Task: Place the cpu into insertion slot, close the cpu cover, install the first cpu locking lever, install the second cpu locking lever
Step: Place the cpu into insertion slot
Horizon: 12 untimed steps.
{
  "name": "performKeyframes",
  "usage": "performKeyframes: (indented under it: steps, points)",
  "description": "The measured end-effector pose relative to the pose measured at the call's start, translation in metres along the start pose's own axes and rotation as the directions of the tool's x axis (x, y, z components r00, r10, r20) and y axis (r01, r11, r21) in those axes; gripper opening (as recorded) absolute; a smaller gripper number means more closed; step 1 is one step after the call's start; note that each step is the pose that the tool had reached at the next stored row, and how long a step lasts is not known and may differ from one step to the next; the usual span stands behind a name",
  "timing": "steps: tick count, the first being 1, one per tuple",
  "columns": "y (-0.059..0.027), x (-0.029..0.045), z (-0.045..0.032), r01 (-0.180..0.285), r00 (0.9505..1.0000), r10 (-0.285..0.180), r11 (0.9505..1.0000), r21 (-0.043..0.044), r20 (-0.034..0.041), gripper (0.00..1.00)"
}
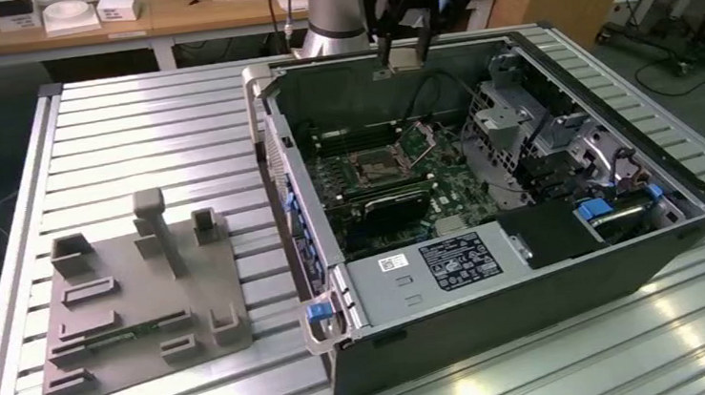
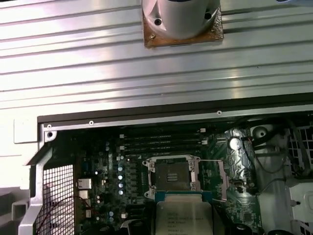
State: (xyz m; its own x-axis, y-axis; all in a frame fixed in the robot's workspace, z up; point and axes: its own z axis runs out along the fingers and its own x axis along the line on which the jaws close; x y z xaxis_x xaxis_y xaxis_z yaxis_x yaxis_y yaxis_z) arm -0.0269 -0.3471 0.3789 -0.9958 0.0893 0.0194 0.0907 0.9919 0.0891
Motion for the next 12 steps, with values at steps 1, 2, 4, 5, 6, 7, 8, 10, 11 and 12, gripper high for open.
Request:
performKeyframes:
  steps: [1,2,4,5,6,7,8,10,11,12]
  points:
    - [0.0000,0.0000,0.0001,-0.019,0.9998,0.019,0.9998,-0.0005,0.0017,0.54]
    - [0.0000,0.0000,0.0001,-0.033,0.9994,0.033,0.9995,-0.0008,0.0030,0.54]
    - [0.0000,0.0000,0.0001,-0.040,0.9992,0.040,0.9992,-0.0010,0.0036,0.54]
    - [0.0000,0.0000,0.0001,-0.041,0.9992,0.041,0.9992,-0.0010,0.0037,0.54]
    - [0.0000,0.0000,0.0001,-0.041,0.9992,0.041,0.9992,-0.0010,0.0037,0.54]
    - [0.0000,0.0000,0.0001,-0.041,0.9992,0.041,0.9992,-0.0010,0.0037,0.54]
    - [-0.0001,0.0000,0.0001,-0.041,0.9991,0.041,0.9992,-0.0010,0.0037,0.54]
    - [0.0000,0.0000,0.0001,-0.046,0.9989,0.046,0.9989,-0.0012,0.0042,0.54]
    - [0.0000,0.0000,0.0002,-0.053,0.9986,0.053,0.9986,-0.0013,0.0048,0.54]
    - [0.0000,0.0001,0.0002,-0.064,0.9979,0.064,0.9979,-0.0016,0.0058,0.54]
